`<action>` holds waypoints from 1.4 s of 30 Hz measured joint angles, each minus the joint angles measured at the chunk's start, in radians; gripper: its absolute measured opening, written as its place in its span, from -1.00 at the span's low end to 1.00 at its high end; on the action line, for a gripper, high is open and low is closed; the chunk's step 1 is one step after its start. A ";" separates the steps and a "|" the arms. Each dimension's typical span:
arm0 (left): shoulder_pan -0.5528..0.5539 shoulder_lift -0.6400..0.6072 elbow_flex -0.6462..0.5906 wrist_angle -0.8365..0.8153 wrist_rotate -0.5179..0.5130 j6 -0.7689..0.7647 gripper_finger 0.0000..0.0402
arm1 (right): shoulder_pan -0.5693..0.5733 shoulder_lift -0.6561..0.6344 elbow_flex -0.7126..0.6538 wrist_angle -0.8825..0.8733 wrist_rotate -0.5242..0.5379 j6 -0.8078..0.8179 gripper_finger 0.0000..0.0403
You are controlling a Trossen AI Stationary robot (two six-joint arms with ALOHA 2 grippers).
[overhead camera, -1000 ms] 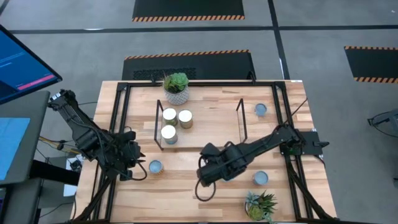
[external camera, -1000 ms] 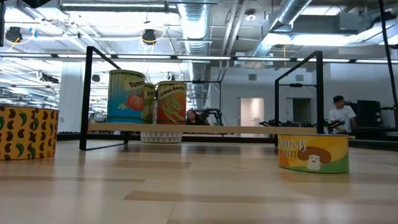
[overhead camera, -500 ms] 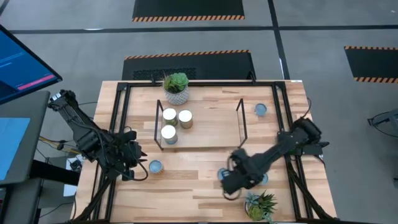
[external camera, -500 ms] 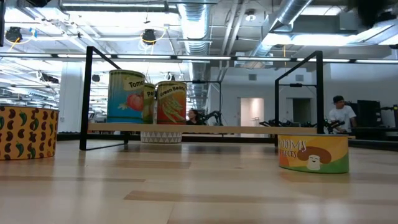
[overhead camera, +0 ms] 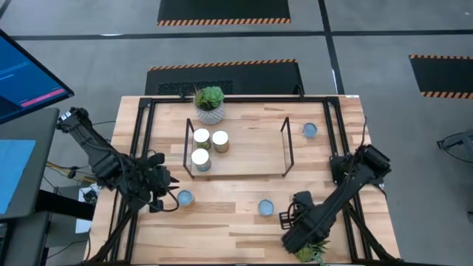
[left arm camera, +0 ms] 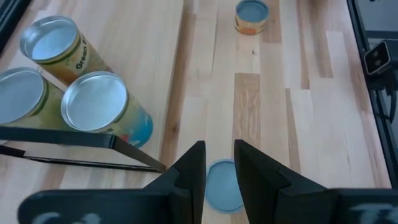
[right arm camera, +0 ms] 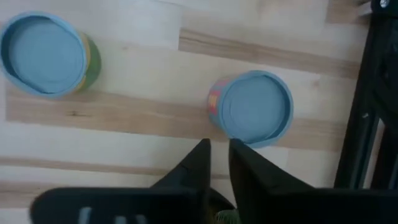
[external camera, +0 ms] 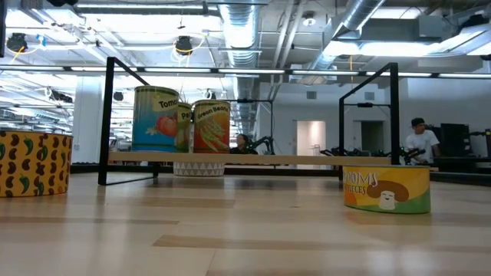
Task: Pick and place cans onto a shelf
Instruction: Put the canned corn on the shelf
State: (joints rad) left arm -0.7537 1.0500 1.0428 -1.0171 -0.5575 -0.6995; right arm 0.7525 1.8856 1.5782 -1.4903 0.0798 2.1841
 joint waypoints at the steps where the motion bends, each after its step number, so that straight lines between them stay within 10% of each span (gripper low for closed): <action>1: 0.004 0.000 0.000 0.000 0.000 0.000 -0.64 | -0.001 0.001 0.000 -0.002 0.000 0.000 -0.50; 13: 0.044 0.000 0.000 0.007 0.000 0.034 -0.64 | -0.022 0.001 -0.004 -0.006 0.001 0.071 -0.09; 42: 0.047 0.000 0.000 0.006 0.001 0.034 -0.64 | -0.043 -0.004 -0.297 0.279 -0.062 0.058 -0.23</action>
State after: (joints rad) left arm -0.7067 1.0500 1.0428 -1.0107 -0.5568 -0.6655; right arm 0.7099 1.8818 1.2816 -1.2115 0.0181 2.2425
